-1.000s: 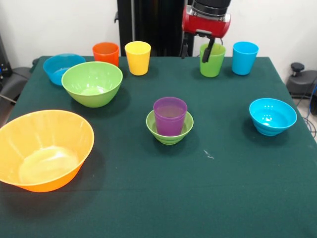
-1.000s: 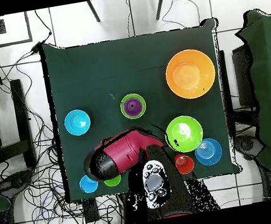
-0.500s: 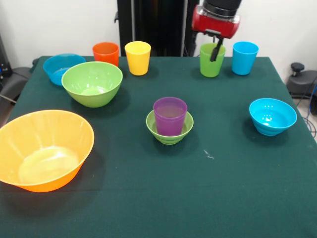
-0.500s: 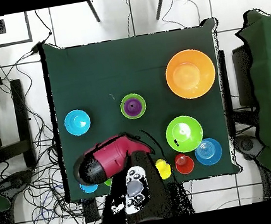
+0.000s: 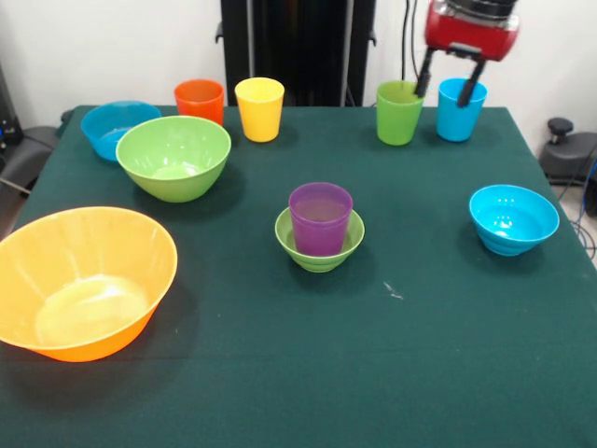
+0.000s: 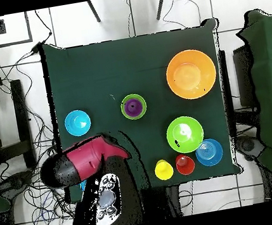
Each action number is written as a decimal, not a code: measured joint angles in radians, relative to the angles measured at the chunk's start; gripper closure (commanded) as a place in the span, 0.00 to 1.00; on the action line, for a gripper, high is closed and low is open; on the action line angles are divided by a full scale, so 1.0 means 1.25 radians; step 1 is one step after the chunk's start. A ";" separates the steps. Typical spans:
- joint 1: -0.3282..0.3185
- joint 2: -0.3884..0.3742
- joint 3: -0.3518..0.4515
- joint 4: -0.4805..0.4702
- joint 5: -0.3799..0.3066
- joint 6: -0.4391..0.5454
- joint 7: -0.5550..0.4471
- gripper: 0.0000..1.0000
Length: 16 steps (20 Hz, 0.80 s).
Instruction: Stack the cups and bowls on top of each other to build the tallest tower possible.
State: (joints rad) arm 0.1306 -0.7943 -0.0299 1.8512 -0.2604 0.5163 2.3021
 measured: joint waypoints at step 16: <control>0.051 0.089 -0.053 -0.155 0.082 0.006 0.000 0.00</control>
State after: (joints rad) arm 0.1949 -0.6824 -0.0960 1.6574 -0.1581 0.5236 2.3021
